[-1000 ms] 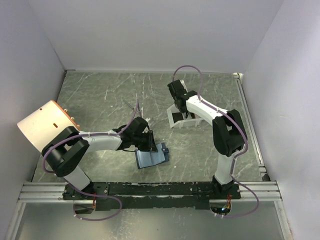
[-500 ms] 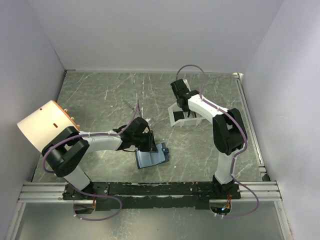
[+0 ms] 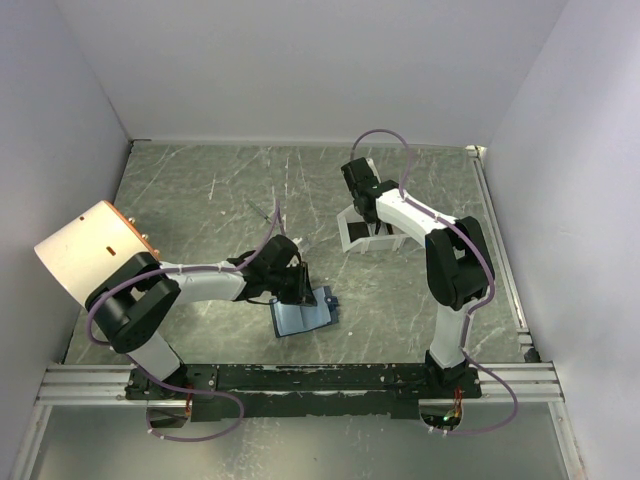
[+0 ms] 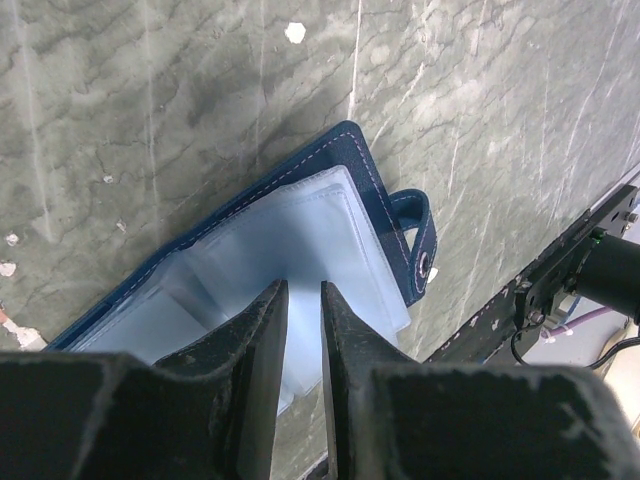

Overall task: Put the credit cards into the card holder
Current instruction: Pick up the credit card from the storage box.

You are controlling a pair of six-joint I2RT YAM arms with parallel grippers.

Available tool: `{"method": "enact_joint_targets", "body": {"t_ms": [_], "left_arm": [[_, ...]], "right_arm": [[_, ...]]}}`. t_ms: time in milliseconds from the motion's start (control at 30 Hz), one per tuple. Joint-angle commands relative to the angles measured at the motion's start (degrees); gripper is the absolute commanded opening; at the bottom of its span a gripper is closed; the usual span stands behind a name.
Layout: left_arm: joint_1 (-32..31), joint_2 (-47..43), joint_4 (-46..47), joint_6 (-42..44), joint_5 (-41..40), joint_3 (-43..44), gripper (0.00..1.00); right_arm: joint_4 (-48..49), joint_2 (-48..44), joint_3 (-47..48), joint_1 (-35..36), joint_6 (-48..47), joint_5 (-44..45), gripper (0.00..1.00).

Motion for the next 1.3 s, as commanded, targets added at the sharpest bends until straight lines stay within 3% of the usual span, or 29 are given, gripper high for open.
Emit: {"method": "enact_joint_targets", "body": {"t_ms": [0,133,167,333,400,467,1267], "left_arm": [[-0.6,0.8,0.4,-0.3,-1.1,2.0,0.31],[-0.8,0.7,0.4,-0.3,-1.3,2.1,0.31],[-0.7,0.7,0.5,-0.3,-1.3,2.1,0.31],[-0.8,1.0,0.5,-0.4,-1.3,2.3,0.31],[-0.9,1.2,0.6,-0.4,-1.3,2.3,0.31],[-0.9,1.3,0.6,-0.4,-1.3,2.3,0.31],[-1.2,2.3,-0.6,-0.1,-1.8,4.2,0.31]], "right_arm": [[1.1,-0.7,0.2,-0.3,-1.1,-0.1,0.00],[0.4,-0.6,0.8,-0.3,-0.5,0.7,0.04],[0.4,-0.5,0.8,-0.3,-0.7,0.8,0.01],[0.6,-1.1,0.7,-0.3,-0.7,-0.2,0.01],[0.0,-1.0,1.0,-0.3,-0.2,0.0,0.11],[-0.1,-0.9,0.9,-0.3,-0.5,-0.2,0.00],[-7.1,-7.0,5.5,0.6,4.0,-5.5,0.00]]}}
